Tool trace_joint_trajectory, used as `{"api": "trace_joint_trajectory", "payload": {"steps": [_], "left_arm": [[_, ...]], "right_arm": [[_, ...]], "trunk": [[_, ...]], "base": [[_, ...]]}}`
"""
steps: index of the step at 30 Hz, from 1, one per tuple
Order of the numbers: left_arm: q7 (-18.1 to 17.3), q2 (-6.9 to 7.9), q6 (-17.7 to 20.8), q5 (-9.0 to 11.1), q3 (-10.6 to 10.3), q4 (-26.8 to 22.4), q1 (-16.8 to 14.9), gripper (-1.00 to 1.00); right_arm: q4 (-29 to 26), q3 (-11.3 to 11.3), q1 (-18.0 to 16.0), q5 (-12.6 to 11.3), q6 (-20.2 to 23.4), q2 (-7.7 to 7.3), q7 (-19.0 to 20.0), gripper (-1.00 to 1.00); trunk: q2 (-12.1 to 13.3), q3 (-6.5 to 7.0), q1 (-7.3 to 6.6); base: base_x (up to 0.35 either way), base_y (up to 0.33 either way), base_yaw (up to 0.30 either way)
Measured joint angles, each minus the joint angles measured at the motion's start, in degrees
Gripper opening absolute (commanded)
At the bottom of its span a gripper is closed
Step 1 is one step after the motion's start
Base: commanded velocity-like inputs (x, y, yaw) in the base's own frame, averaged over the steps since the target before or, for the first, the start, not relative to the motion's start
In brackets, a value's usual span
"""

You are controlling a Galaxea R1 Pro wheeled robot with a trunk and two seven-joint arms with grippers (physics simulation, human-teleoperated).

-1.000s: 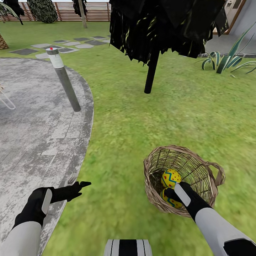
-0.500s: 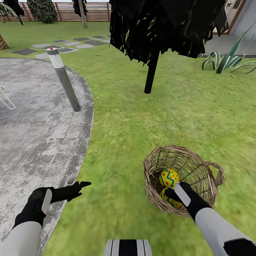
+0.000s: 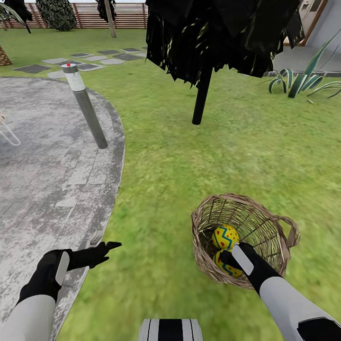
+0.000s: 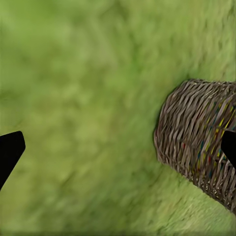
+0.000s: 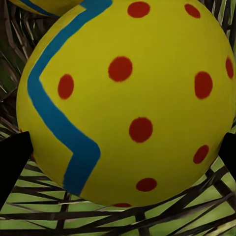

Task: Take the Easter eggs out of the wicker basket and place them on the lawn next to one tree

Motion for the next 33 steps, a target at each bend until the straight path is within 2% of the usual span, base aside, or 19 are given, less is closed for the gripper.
{"api": "trace_joint_trajectory", "payload": {"steps": [16, 18, 33], "left_arm": [[0.0, -0.07, 0.1, 0.1, 0.0, 0.0, 0.0, 1.0], [0.0, -0.07, 0.1, 0.1, 0.0, 0.0, 0.0, 1.0], [0.0, -0.08, 0.1, 0.1, 0.0, 0.0, 0.0, 1.0]], "right_arm": [[0.1, -0.1, 0.0, -0.3, 0.2, -0.08, 0.0, -1.0], [0.1, -0.2, 0.0, -0.3, 0.2, -0.08, 0.0, -1.0], [0.1, -0.2, 0.0, -0.3, 0.4, -0.09, 0.0, -1.0]], "trunk": [[0.0, 0.44, -0.05], [0.1, 0.87, -0.1], [0.1, 0.88, -0.1]], "base": [[0.0, 0.0, 0.0], [0.0, 0.0, 0.0], [0.0, 0.0, 0.0]]}}
